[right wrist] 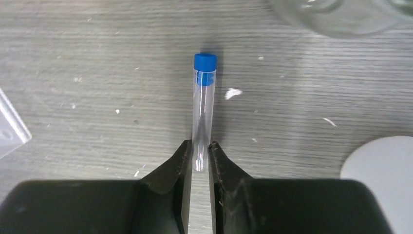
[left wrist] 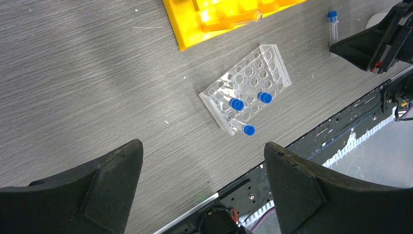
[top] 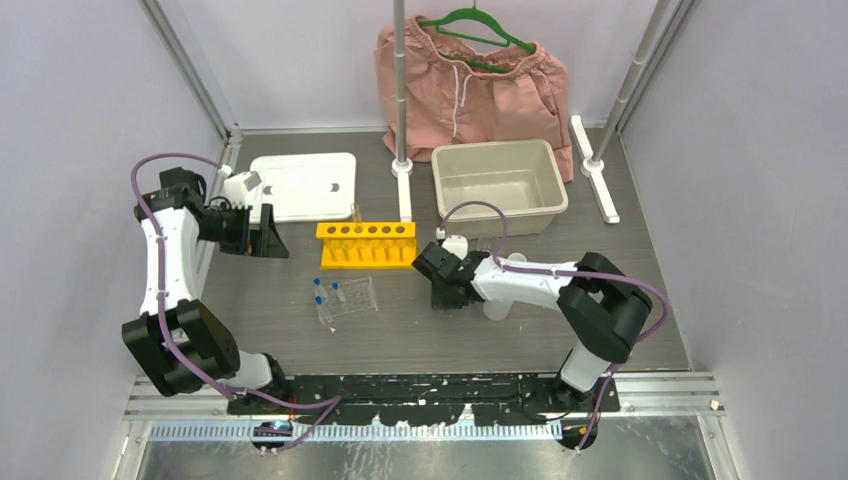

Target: Organize the chemistry lab equipment

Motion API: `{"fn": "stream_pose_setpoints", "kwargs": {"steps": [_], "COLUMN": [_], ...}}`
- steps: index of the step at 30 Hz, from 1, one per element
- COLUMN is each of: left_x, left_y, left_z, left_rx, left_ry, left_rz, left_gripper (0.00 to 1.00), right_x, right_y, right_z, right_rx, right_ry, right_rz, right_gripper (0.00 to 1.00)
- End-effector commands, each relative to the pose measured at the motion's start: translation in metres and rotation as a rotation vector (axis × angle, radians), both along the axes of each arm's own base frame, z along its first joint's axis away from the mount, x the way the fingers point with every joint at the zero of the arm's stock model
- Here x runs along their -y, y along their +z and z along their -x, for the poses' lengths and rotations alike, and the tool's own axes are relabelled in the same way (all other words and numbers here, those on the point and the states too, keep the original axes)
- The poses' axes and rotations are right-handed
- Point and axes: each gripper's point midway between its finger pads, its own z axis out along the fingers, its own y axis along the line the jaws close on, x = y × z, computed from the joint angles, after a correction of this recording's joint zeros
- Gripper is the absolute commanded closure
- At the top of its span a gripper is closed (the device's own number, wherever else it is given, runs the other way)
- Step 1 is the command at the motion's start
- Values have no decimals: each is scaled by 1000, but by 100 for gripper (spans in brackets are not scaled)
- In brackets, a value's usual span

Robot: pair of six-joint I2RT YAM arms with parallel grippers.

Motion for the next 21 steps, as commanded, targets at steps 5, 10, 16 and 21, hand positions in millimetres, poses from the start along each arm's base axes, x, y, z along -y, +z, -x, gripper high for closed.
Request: {"fn": "stream_pose_setpoints", "kwargs": {"steps": [5,10,16,21], "left_x": [0,0,-1,0], "left_y": [18,19,22,22], "left_z": [2,2,2,0], "left_rx": [58,58,68,65], "left_ry": [-10,-11,-14,-14], "left_rz": [-12,-17,-18,-13], "left_gripper": [6,5,5,5], "right_x": [-29,-33,-25,-28], "right_y": [11,16,13,13], "right_z": [2,-18,-34,-42], "right_rx": [-83,-62,-71,-57], "right_ry": [174,158,141,143], "right_rz": [-11,-6,43,58], "right_gripper": [54,51,52,56]}}
